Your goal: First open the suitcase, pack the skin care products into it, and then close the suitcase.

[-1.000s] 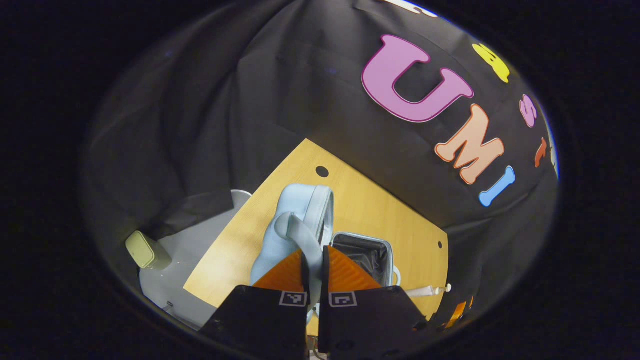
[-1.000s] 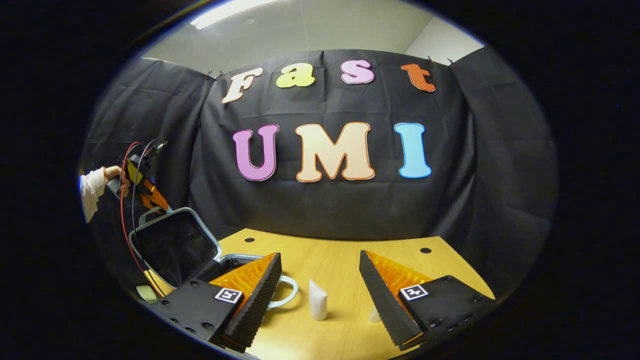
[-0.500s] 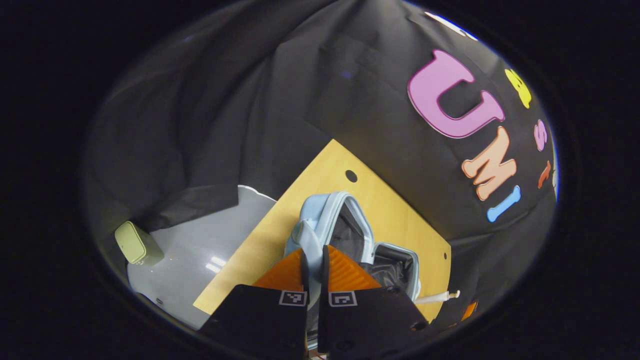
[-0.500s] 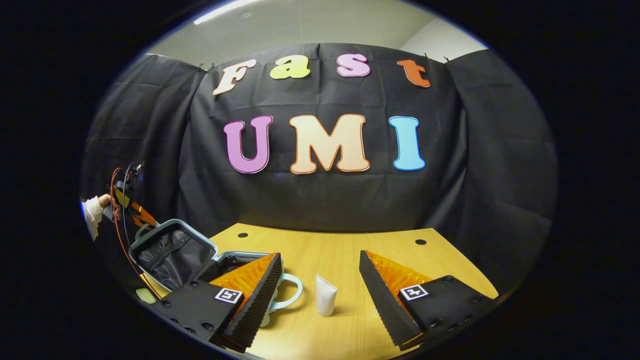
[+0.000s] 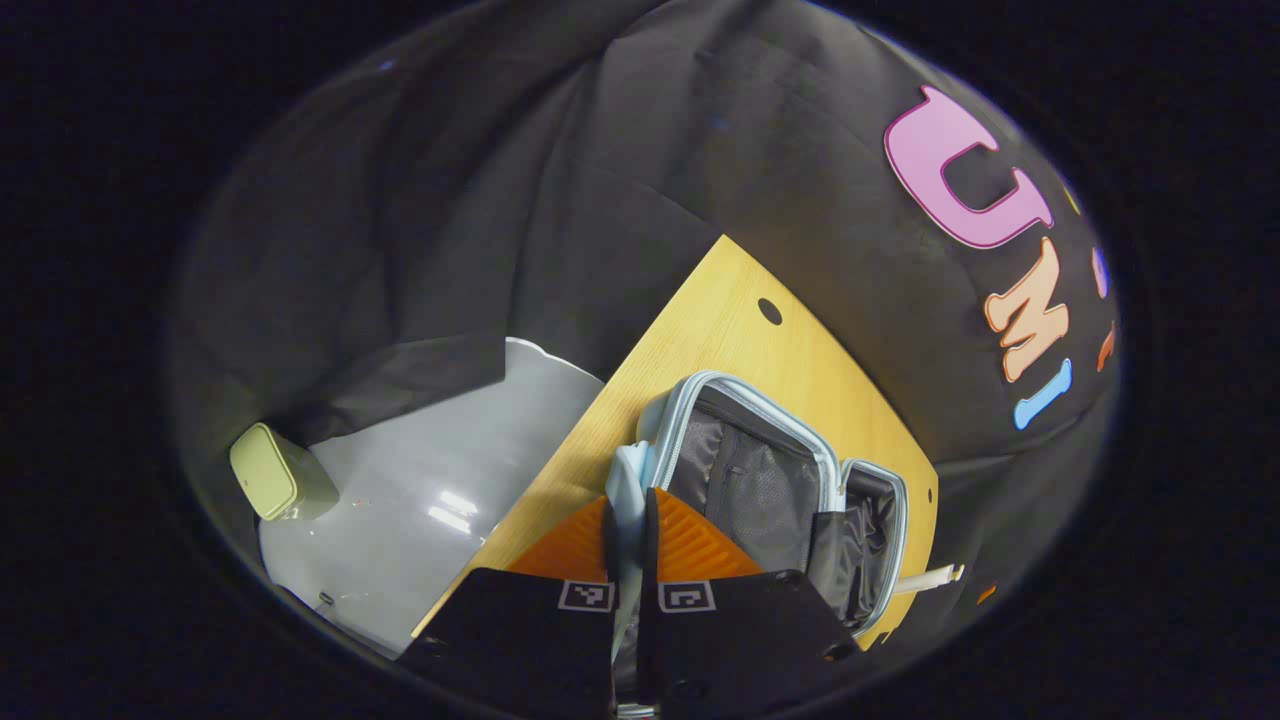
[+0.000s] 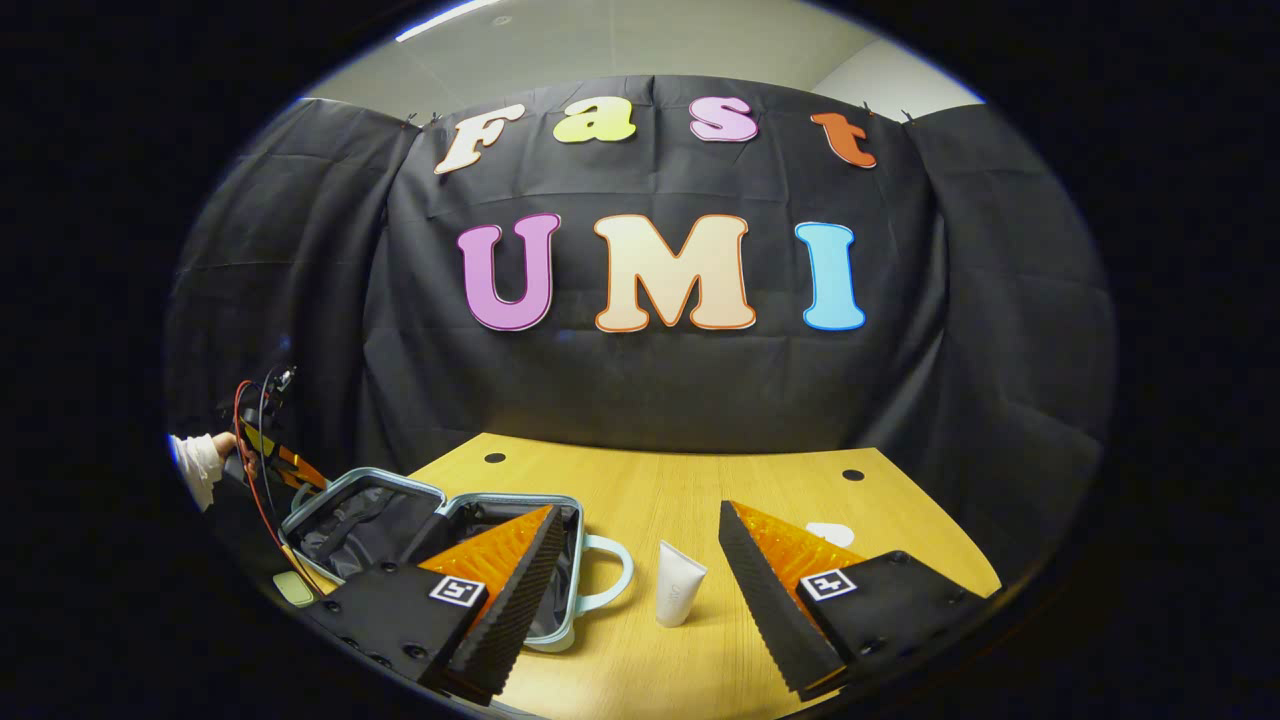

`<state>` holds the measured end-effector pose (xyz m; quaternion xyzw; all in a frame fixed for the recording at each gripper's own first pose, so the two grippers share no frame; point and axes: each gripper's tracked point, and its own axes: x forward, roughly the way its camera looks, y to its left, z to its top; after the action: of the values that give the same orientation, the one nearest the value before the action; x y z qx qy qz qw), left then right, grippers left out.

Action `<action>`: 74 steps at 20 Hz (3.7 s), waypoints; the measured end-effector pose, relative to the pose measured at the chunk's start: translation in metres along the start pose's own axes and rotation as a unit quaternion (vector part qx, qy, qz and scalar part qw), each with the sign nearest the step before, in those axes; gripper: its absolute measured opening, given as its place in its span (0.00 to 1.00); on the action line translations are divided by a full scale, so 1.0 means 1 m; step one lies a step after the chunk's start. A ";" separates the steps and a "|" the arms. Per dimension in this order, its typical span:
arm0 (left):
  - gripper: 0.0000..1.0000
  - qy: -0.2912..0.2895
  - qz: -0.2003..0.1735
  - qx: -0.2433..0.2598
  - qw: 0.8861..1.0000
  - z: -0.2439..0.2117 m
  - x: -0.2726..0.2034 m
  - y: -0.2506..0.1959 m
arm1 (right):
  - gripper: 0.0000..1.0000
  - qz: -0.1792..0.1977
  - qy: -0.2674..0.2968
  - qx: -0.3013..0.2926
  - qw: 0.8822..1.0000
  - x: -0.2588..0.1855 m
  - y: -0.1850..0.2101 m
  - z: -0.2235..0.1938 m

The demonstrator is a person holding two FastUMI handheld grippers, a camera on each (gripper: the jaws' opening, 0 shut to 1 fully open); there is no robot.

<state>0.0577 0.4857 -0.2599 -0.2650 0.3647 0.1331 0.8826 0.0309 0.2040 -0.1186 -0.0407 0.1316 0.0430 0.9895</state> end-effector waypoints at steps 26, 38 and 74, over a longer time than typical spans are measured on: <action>0.96 -0.182 -0.135 0.235 0.945 -0.172 -0.081 -0.375 | 0.99 0.046 0.037 0.020 0.998 0.006 -0.151 -0.058; 0.96 -0.134 -0.181 0.266 0.937 -0.338 0.037 -0.488 | 0.98 0.121 0.070 0.000 0.990 0.066 -0.188 -0.152; 0.41 -0.062 -0.099 0.272 0.955 -0.232 -0.022 -0.414 | 0.59 0.125 0.092 -0.013 0.988 0.097 -0.143 -0.129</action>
<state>0.0860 0.0126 -0.2284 -0.0404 0.3037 -0.0429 0.9509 0.1048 0.0570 -0.2579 -0.0401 0.2252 0.1643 0.9595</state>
